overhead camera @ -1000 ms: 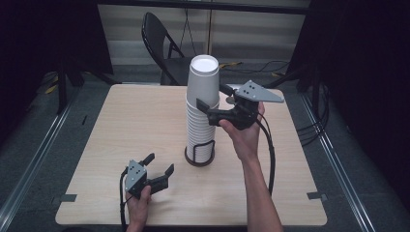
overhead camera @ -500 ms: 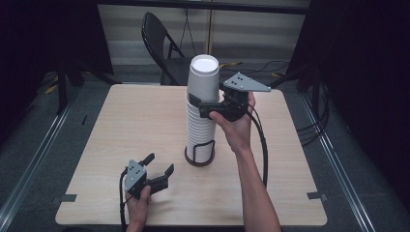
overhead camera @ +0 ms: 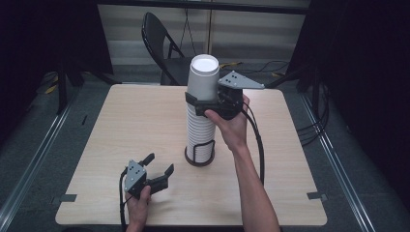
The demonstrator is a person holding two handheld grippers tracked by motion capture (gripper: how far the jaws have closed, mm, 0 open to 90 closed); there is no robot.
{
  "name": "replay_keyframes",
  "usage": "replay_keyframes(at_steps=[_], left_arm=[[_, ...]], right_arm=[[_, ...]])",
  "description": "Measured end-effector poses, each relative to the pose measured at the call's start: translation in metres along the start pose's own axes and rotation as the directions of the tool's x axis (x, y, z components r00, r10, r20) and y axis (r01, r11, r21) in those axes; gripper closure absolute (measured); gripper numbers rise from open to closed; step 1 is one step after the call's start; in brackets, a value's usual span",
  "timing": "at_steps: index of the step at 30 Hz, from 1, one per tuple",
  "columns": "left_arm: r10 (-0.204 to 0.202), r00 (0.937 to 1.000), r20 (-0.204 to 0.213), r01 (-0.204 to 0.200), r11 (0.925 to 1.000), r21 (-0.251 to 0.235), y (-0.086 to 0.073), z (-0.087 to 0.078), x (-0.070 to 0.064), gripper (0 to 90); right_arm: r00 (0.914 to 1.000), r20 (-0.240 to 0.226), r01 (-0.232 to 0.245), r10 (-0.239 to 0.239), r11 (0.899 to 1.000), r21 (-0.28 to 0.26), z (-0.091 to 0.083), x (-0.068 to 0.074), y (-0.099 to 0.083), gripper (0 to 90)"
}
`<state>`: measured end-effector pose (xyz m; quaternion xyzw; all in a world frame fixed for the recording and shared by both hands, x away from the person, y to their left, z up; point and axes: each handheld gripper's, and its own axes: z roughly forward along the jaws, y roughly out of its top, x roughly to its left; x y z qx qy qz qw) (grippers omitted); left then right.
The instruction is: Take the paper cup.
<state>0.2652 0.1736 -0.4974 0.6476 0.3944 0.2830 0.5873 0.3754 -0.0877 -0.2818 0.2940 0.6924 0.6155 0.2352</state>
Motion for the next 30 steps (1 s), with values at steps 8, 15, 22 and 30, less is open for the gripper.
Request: replay_keyframes(at_steps=[8, 15, 22, 30], left_arm=[[0.000, 1.0000, 0.000, 0.000, 1.0000, 0.001, 0.000, 0.000, 0.000, 17.9], [-0.008, 1.0000, 0.000, 0.008, 1.0000, -0.002, 0.000, 0.000, 0.000, 17.9], [-0.011, 0.9999, 0.001, 0.011, 0.9999, -0.003, 0.000, 0.000, 0.000, 17.9], [-0.005, 1.0000, 0.001, 0.005, 1.0000, -0.004, 0.000, 0.000, 0.000, 17.9]], right_arm=[[1.0000, -0.004, 0.005, -0.005, 1.000, 0.005, -0.001, 0.000, 0.005, 11.6], [0.9998, -0.020, 0.000, 0.000, 1.000, -0.014, -0.003, 0.001, 0.016, 12.1], [0.9994, -0.033, -0.013, 0.012, 1.000, -0.027, -0.004, 0.000, 0.024, 12.5], [0.9986, -0.047, -0.024, 0.023, 0.999, -0.040, -0.007, 0.000, 0.033, 12.8]])
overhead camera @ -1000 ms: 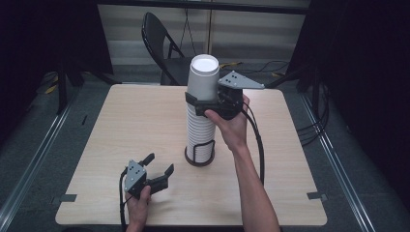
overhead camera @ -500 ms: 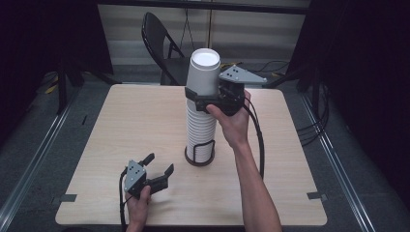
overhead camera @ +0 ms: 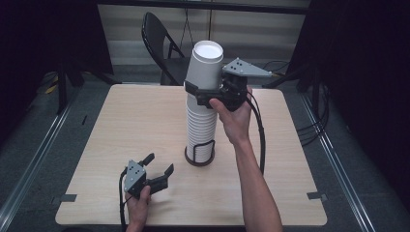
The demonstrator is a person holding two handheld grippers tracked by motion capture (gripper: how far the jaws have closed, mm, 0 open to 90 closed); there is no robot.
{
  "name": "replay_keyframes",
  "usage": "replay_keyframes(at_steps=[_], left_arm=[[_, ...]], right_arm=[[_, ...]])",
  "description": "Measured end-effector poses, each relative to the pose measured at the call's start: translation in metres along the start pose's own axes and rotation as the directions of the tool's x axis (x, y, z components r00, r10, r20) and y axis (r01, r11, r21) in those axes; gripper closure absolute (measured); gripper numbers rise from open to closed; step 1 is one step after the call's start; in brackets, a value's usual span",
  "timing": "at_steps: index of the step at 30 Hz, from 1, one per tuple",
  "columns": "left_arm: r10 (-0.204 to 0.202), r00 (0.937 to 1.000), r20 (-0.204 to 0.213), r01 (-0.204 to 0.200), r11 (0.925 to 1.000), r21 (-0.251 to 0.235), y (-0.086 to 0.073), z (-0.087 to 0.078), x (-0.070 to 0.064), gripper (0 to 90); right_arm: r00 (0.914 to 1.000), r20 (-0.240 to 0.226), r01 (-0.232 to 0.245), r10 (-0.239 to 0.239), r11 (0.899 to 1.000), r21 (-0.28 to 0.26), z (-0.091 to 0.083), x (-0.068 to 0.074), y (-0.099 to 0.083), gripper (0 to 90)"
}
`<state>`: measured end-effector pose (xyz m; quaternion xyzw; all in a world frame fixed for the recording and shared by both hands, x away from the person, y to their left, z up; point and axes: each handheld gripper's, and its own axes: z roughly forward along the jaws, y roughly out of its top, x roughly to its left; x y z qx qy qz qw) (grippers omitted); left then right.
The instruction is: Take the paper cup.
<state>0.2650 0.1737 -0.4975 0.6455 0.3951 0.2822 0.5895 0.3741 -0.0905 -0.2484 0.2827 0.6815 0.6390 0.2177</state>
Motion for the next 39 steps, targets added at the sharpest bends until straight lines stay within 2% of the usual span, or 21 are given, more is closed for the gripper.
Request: replay_keyframes(at_steps=[6, 10, 21, 22, 23, 28, 36, 39], left_arm=[[-0.004, 1.0000, 0.000, 0.004, 1.0000, -0.001, 0.000, 0.000, 0.000, 17.9], [-0.004, 1.0000, -0.001, 0.004, 1.0000, -0.001, 0.000, 0.000, 0.000, 17.9], [-0.005, 1.0000, 0.001, 0.005, 1.0000, 0.000, 0.000, 0.000, 0.000, 17.9], [-0.005, 1.0000, 0.001, 0.005, 1.0000, 0.000, 0.000, 0.000, 0.000, 17.8], [-0.004, 1.0000, 0.001, 0.004, 1.0000, 0.000, 0.000, 0.000, 0.000, 17.9], [-0.004, 1.0000, 0.000, 0.004, 1.0000, 0.002, 0.000, 0.000, 0.000, 17.8], [0.008, 1.0000, 0.001, -0.008, 1.0000, 0.006, 0.000, 0.000, 0.000, 18.2], [0.014, 0.9999, 0.000, -0.014, 0.9999, 0.008, 0.000, 0.001, -0.001, 21.1]], right_arm=[[1.0000, -0.002, -0.007, 0.007, 1.000, -0.027, -0.003, -0.001, 0.009, 12.9], [0.9995, -0.004, -0.031, 0.031, 0.998, -0.059, -0.007, -0.003, 0.015, 13.0], [0.9991, -0.025, -0.037, 0.035, 0.995, -0.089, -0.012, 0.000, 0.029, 13.4], [0.9991, -0.025, -0.037, 0.035, 0.995, -0.089, -0.012, 0.000, 0.029, 13.4], [0.9993, -0.004, -0.038, 0.038, 0.995, -0.092, -0.013, -0.001, 0.031, 13.4], [0.9983, -0.013, -0.058, 0.057, 0.992, -0.112, -0.018, -0.003, 0.037, 13.6], [0.9968, -0.008, -0.080, 0.080, 0.988, -0.132, -0.028, -0.010, 0.040, 13.7], [0.9961, -0.002, -0.088, 0.088, 0.987, -0.135, -0.032, -0.012, 0.039, 13.8]])
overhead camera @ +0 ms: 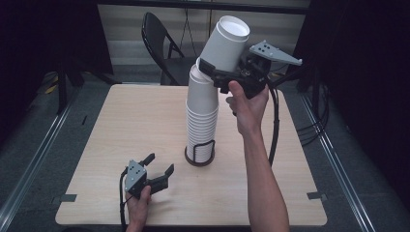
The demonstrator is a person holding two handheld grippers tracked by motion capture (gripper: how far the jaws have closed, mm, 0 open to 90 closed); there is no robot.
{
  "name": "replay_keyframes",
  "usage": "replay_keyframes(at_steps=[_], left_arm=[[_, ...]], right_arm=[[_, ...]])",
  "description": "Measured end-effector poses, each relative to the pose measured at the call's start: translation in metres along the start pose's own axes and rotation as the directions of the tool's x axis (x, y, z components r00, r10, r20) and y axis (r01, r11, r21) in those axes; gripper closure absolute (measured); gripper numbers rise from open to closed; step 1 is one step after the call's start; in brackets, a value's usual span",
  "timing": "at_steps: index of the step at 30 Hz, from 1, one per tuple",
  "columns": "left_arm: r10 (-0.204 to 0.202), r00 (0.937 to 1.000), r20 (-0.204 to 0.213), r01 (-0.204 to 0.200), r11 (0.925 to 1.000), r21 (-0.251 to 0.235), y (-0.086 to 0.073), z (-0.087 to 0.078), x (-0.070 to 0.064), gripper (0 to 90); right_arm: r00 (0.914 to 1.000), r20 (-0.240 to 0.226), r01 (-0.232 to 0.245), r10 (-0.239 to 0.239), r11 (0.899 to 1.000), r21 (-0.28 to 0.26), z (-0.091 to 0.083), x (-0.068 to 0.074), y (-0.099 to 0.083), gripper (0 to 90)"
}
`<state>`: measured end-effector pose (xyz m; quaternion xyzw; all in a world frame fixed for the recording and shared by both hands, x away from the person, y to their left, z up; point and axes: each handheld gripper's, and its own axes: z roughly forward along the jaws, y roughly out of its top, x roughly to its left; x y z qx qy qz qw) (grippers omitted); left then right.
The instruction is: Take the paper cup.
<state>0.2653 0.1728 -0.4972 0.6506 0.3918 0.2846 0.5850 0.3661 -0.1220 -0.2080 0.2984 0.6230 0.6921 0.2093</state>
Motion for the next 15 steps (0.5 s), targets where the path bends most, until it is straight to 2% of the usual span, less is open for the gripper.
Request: replay_keyframes(at_steps=[5, 8, 15], left_arm=[[0.002, 1.0000, -0.001, -0.002, 1.0000, -0.001, 0.000, 0.000, 0.000, 21.3], [0.002, 1.0000, -0.003, -0.002, 1.0000, -0.003, 0.000, 0.000, 0.000, 21.3], [0.003, 1.0000, -0.007, -0.003, 1.0000, -0.003, 0.000, 0.000, 0.000, 21.1]], right_arm=[[0.9997, 0.010, -0.020, 0.020, 1.000, -0.015, -0.009, -0.006, -0.001, 13.9], [0.9989, 0.034, -0.031, 0.032, 0.999, -0.031, -0.018, -0.012, -0.003, 13.8], [0.9972, 0.060, -0.043, 0.044, 0.999, -0.024, -0.031, -0.021, -0.008, 13.9]])
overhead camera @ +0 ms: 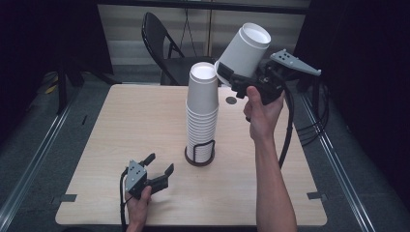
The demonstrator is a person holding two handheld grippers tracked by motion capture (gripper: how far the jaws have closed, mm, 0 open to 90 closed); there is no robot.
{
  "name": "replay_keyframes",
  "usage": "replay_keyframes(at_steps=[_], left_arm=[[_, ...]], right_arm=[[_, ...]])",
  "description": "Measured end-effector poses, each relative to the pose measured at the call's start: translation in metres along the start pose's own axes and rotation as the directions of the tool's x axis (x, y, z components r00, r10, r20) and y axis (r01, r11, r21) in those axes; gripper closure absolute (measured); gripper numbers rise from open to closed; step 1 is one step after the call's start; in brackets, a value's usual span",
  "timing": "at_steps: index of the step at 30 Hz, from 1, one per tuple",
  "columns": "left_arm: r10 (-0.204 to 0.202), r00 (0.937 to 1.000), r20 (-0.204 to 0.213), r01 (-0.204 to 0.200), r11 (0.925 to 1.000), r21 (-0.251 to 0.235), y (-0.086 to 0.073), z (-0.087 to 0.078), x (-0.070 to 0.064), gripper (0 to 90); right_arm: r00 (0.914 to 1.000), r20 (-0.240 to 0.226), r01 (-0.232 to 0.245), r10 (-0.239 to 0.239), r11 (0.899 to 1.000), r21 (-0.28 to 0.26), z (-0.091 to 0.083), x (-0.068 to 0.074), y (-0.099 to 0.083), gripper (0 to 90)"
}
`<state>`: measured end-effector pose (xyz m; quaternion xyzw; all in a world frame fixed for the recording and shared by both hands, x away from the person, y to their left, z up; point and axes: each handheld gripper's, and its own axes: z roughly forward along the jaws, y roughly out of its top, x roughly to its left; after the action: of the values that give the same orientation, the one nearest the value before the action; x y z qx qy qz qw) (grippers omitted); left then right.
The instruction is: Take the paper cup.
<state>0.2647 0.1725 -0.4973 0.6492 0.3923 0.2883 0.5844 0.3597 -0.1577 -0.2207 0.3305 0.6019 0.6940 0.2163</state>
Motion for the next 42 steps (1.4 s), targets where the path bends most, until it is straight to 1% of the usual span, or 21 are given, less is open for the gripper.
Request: replay_keyframes(at_steps=[3, 6, 7, 8, 9, 12, 14, 16, 17, 22, 23, 24, 25, 29, 30, 31, 33, 34, 35, 39, 42], left_arm=[[-0.009, 1.0000, -0.001, 0.009, 1.0000, -0.003, 0.000, 0.000, 0.001, 19.5], [-0.026, 0.9996, 0.011, 0.026, 0.9996, -0.010, 0.000, -0.001, 0.002, 18.6], [-0.029, 0.9995, 0.009, 0.029, 0.9995, -0.014, -0.001, -0.001, 0.002, 18.6], [-0.030, 0.9995, 0.009, 0.030, 0.9994, -0.015, -0.001, -0.001, 0.002, 18.6], [-0.016, 0.9997, 0.017, 0.016, 0.9998, -0.011, -0.001, -0.001, 0.002, 18.5], [-0.004, 0.9998, 0.018, 0.004, 1.0000, -0.008, 0.000, -0.001, 0.001, 18.5], [-0.015, 0.9991, 0.039, 0.015, 0.9998, -0.012, -0.001, -0.002, 0.002, 17.9], [-0.016, 0.9990, 0.042, 0.016, 0.9997, -0.016, -0.001, -0.002, 0.002, 16.0], [-0.019, 0.9987, 0.048, 0.020, 0.9998, -0.008, -0.001, -0.002, 0.002, 16.3], [-0.021, 0.9982, 0.056, 0.020, 0.9998, 0.008, 0.000, -0.002, 0.003, 16.0], [-0.034, 0.9977, 0.059, 0.033, 0.9993, 0.015, 0.000, -0.002, 0.003, 16.5], [-0.038, 0.9979, 0.052, 0.037, 0.9992, 0.016, 0.001, -0.002, 0.004, 16.5], [-0.053, 0.9975, 0.047, 0.052, 0.9984, 0.021, 0.001, -0.002, 0.005, 16.6], [-0.049, 0.9979, 0.042, 0.048, 0.9986, 0.022, 0.001, -0.002, 0.004, 16.9], [-0.052, 0.9977, 0.043, 0.051, 0.9985, 0.020, 0.001, -0.002, 0.004, 16.9], [-0.051, 0.9976, 0.046, 0.050, 0.9985, 0.021, 0.001, -0.002, 0.004, 17.1], [-0.044, 0.9979, 0.048, 0.043, 0.9989, 0.021, 0.001, -0.002, 0.004, 17.8], [-0.043, 0.9978, 0.050, 0.042, 0.9989, 0.021, 0.001, -0.002, 0.004, 17.8], [-0.044, 0.9977, 0.051, 0.043, 0.9988, 0.022, 0.001, -0.002, 0.004, 18.3], [-0.046, 0.9977, 0.049, 0.044, 0.9987, 0.024, 0.001, -0.002, 0.004, 18.6], [-0.046, 0.9975, 0.053, 0.045, 0.9987, 0.025, 0.001, -0.002, 0.004, 18.6]], right_arm=[[0.9999, 0.007, -0.011, 0.011, 1.000, -0.002, -0.005, -0.004, -0.004, 13.9], [0.9998, 0.014, -0.012, 0.012, 1.000, 0.002, -0.009, -0.006, -0.007, 14.0], [0.9998, 0.018, -0.012, 0.012, 1.000, 0.004, -0.011, -0.007, -0.008, 13.9], [0.9997, 0.020, -0.015, 0.015, 1.000, 0.004, -0.012, -0.007, -0.010, 14.0], [0.9996, 0.023, -0.019, 0.019, 1.000, 0.004, -0.016, -0.008, -0.012, 14.1], [0.9994, 0.026, -0.024, 0.023, 1.000, 0.010, -0.019, -0.010, -0.016, 14.1], [0.9990, 0.033, -0.031, 0.031, 0.999, 0.021, -0.021, -0.012, -0.020, 14.1], [0.9986, 0.034, -0.041, 0.040, 0.999, 0.032, -0.023, -0.015, -0.024, 14.2], [0.9980, 0.040, -0.051, 0.050, 0.998, 0.039, -0.025, -0.017, -0.029, 14.2], [0.9971, 0.049, -0.061, 0.058, 0.997, 0.055, -0.029, -0.020, -0.039, 14.2], [0.9966, 0.061, -0.060, 0.056, 0.996, 0.067, -0.031, -0.020, -0.044, 14.2], [0.9966, 0.061, -0.060, 0.056, 0.996, 0.067, -0.031, -0.020, -0.044, 14.2], [0.9967, 0.062, -0.057, 0.052, 0.995, 0.080, -0.031, -0.022, -0.050, 14.2], [0.9952, 0.062, -0.082, 0.076, 0.991, 0.108, -0.032, -0.023, -0.065, 14.2], [0.9952, 0.062, -0.082, 0.076, 0.991, 0.108, -0.032, -0.023, -0.065, 14.2], [0.9945, 0.061, -0.092, 0.085, 0.989, 0.117, -0.033, -0.023, -0.072, 14.2], [0.9935, 0.058, -0.104, 0.098, 0.987, 0.120, -0.035, -0.024, -0.079, 14.2], [0.9935, 0.058, -0.104, 0.098, 0.987, 0.120, -0.035, -0.024, -0.079, 14.2], [0.9928, 0.060, -0.111, 0.104, 0.986, 0.127, -0.036, -0.024, -0.085, 14.2], [0.9910, 0.057, -0.128, 0.121, 0.983, 0.130, -0.039, -0.022, -0.093, 14.2], [0.9908, 0.056, -0.130, 0.123, 0.983, 0.130, -0.041, -0.021, -0.097, 14.2]])
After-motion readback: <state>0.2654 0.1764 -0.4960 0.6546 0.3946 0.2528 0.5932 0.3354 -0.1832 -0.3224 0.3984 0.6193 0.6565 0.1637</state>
